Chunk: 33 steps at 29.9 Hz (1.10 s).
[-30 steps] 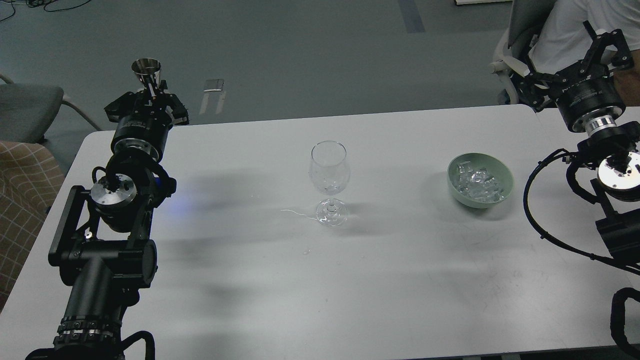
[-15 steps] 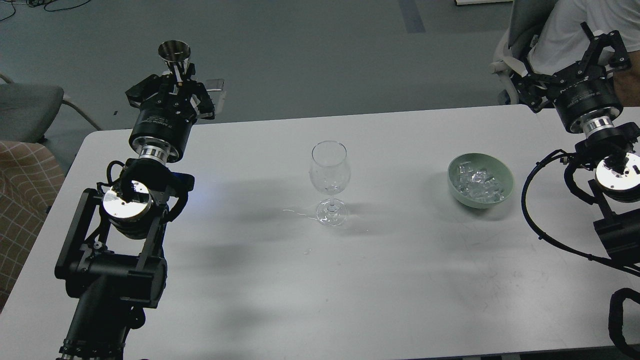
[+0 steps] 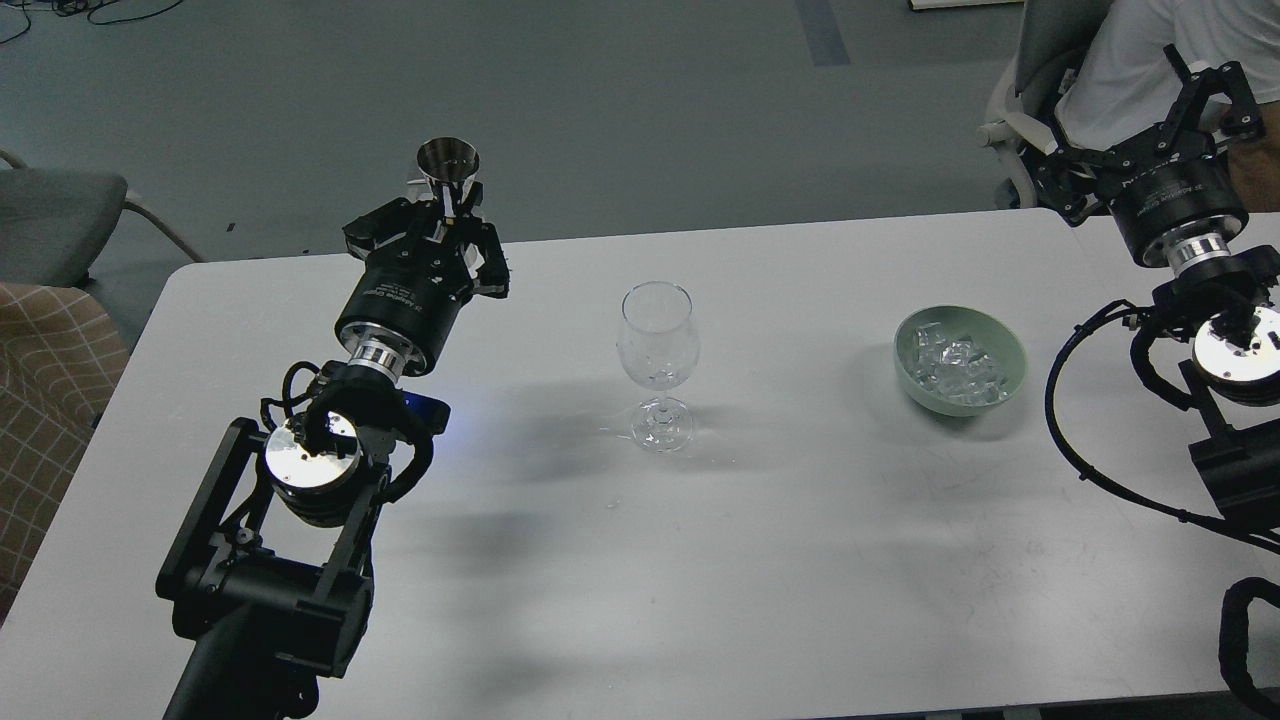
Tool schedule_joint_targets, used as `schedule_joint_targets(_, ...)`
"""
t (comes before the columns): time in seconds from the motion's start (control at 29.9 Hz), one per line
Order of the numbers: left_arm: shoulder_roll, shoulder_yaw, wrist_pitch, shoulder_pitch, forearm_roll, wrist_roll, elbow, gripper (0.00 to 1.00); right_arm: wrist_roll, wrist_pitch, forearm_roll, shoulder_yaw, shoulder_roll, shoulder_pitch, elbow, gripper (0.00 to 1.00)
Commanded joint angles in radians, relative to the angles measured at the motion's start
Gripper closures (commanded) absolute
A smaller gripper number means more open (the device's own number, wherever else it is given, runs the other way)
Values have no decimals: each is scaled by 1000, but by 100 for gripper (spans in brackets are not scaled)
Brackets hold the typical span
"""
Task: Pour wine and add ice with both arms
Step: 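Carry the metal cup with the left gripper to above the wine glass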
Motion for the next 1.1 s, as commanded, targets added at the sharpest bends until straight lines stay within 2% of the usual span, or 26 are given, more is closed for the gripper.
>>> schedule_joint_targets(0.0, 0, 16, 8, 2, 16, -2, -1, 100, 0, 0, 1, 1, -3, -7, 0, 0)
schedule_joint_targets(0.2, 0, 71, 17, 15, 56, -5, -3, 100, 0, 0, 1, 1, -3, -10, 0, 0)
schedule_joint_targets(1.07, 0, 125, 24, 29, 115, 0, -3, 100, 2, 0, 0, 2, -4, -10, 0, 0)
